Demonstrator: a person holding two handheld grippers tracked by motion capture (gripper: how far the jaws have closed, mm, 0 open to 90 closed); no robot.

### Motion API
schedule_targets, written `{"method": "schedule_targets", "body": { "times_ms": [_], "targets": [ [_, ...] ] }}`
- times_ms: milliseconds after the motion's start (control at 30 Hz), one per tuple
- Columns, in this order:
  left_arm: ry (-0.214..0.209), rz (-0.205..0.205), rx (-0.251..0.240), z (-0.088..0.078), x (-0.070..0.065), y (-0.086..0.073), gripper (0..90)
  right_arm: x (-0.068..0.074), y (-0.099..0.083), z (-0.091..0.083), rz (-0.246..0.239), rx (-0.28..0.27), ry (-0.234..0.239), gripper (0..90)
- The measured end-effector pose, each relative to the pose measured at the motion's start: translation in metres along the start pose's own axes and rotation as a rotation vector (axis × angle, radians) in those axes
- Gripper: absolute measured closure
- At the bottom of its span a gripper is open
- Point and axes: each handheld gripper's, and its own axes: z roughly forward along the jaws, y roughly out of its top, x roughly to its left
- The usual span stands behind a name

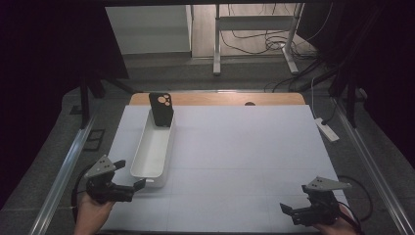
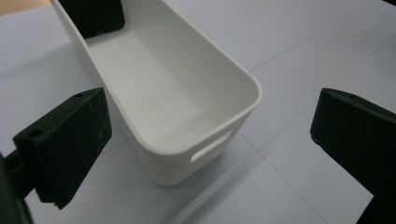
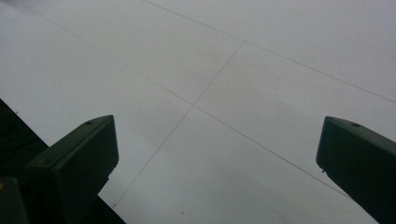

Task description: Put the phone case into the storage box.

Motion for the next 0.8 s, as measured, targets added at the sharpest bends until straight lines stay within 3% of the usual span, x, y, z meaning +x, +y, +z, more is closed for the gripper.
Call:
{"method": "schedule_targets", "body": {
  "times_ms": [800],
  "targets": [
    [0.024,-0.049,0.032,-0.014,-0.013,-0.036,0.0,0.000,0.000,0.000,-0.001,0.001,-0.002,0.0]
  ]
}}
